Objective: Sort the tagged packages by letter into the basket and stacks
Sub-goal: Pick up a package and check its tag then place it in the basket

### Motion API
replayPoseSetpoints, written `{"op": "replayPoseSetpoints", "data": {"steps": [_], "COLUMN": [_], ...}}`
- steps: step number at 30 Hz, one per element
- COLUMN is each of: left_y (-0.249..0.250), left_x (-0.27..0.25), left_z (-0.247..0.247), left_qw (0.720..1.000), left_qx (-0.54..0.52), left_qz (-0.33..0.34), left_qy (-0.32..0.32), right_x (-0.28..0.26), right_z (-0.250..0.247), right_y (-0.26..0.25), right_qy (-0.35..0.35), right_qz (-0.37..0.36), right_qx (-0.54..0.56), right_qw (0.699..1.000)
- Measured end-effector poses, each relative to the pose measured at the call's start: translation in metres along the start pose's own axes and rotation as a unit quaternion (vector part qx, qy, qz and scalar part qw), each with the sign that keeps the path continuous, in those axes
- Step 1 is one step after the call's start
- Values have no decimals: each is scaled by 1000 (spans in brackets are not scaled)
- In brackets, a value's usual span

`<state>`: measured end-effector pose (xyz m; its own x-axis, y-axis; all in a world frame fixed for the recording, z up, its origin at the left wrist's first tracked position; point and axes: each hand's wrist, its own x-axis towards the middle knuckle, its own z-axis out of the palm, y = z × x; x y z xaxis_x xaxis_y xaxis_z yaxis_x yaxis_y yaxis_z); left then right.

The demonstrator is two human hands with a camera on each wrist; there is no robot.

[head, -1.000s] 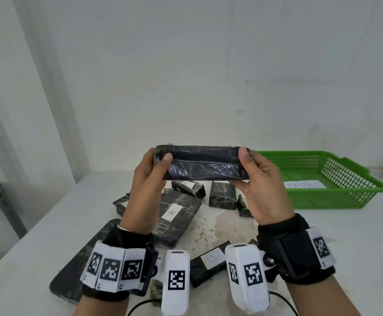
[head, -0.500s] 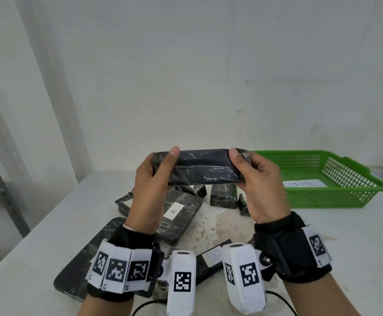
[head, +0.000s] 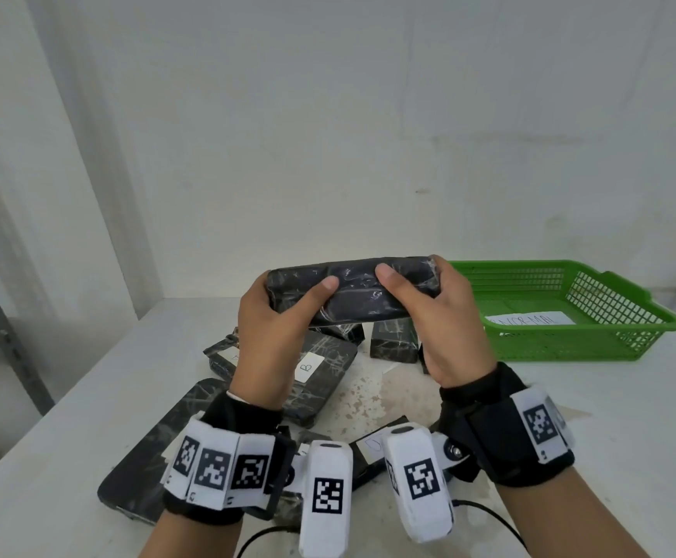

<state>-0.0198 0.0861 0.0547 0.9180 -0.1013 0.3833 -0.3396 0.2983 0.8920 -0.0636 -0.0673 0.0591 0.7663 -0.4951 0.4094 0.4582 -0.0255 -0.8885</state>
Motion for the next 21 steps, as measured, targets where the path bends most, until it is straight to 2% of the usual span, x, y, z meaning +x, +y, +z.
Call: {"op": "replayPoseSetpoints", "data": {"steps": [5, 10, 13, 16, 18, 21], "left_y": [-7, 1, -2, -9, -11, -8], "left_x": [4, -4, -2, 3, 2, -3], "left_z": [1, 6, 3, 1, 1, 3], "left_qw": [999, 1000, 1000, 998, 997, 998], "left_qx": [30, -10, 12, 45, 57, 55], "left_qz": [9, -8, 4, 20, 27, 37], "left_qy": [22, -1, 27, 43, 41, 18], "right_x": [-8, -6, -3, -4, -5, -5], "right_z": [2, 3, 5, 5, 5, 3], "right_y": [1, 3, 4, 6, 7, 7], "right_qy": [-10, 33, 22, -2, -3, 29], "right_qz": [31, -11, -13, 18, 26, 2], "right_qx": [34, 6, -6, 8, 9, -1], "right_qw": [999, 999, 1000, 1000, 1000, 1000]}}
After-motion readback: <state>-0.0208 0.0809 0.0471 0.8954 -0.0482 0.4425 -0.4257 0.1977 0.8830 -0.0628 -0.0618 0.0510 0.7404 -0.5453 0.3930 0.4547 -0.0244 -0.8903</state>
